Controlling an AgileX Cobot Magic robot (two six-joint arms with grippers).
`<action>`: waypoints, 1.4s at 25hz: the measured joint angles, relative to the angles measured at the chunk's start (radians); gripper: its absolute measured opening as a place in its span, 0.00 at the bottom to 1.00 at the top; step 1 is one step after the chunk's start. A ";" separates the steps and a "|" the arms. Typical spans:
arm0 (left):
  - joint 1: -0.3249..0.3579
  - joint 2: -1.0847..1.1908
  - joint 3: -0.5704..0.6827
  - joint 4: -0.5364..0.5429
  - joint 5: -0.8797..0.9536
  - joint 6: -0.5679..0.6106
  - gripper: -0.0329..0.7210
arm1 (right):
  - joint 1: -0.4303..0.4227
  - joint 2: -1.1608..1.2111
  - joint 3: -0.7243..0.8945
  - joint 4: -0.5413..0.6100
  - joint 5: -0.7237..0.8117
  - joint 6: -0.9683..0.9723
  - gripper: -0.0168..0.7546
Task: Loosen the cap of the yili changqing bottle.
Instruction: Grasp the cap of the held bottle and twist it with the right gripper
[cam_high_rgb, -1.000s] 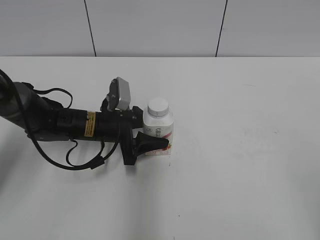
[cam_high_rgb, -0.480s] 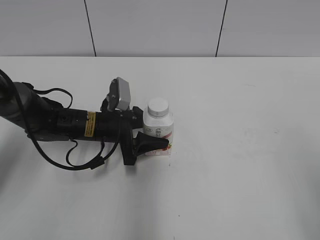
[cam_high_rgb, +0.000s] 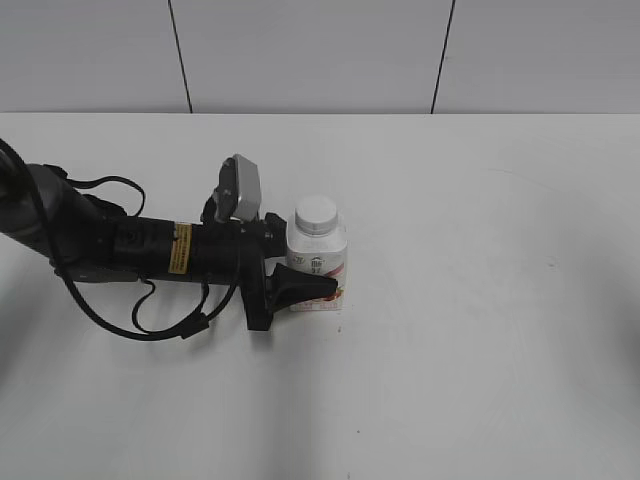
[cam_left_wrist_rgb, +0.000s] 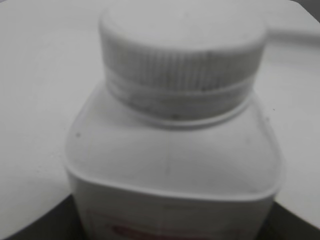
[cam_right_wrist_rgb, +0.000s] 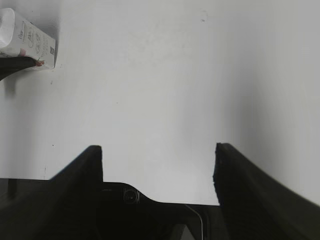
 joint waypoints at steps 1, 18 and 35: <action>0.000 0.000 0.000 0.000 0.000 0.000 0.59 | 0.000 0.073 -0.031 0.006 0.002 0.001 0.73; 0.000 0.000 -0.001 0.006 -0.003 0.000 0.59 | 0.356 0.749 -0.491 0.027 0.022 0.338 0.73; 0.000 0.000 -0.001 0.007 -0.004 0.000 0.59 | 0.567 1.167 -0.872 0.025 0.027 0.427 0.71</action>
